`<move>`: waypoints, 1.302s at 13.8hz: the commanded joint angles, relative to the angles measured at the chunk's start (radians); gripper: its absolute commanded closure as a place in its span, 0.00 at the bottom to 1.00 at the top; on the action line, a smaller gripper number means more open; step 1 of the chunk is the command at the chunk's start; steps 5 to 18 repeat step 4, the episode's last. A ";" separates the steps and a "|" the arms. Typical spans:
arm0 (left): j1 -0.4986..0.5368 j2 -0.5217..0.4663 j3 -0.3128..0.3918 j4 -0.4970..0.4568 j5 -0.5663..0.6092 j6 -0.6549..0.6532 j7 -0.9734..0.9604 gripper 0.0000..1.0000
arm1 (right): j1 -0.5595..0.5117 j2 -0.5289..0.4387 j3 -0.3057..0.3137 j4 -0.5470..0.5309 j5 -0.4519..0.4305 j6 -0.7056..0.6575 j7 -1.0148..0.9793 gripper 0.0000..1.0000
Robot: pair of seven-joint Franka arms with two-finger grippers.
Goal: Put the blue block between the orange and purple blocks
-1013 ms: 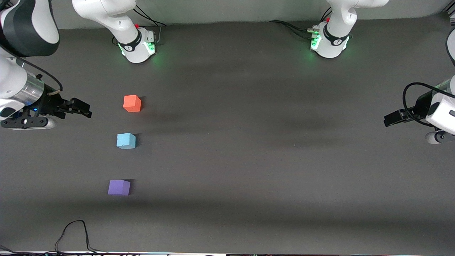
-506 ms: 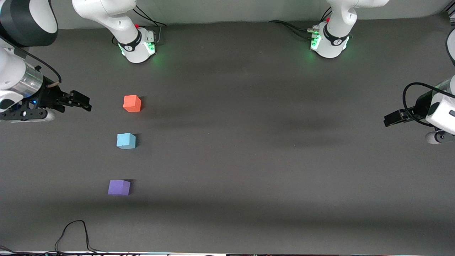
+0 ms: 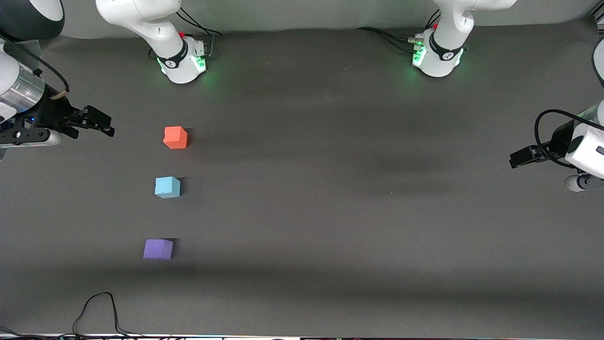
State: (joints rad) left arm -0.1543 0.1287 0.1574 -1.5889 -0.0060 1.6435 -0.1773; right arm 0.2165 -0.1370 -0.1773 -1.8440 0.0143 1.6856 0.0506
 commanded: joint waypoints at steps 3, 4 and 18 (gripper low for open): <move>-0.005 -0.003 0.008 0.010 -0.006 -0.016 0.016 0.00 | -0.006 -0.016 0.006 -0.014 -0.022 0.000 0.005 0.00; -0.005 -0.003 0.008 0.010 -0.006 -0.016 0.016 0.00 | -0.008 -0.016 0.005 -0.014 -0.022 0.000 0.005 0.00; -0.005 -0.003 0.008 0.010 -0.006 -0.016 0.016 0.00 | -0.008 -0.016 0.005 -0.014 -0.022 0.000 0.005 0.00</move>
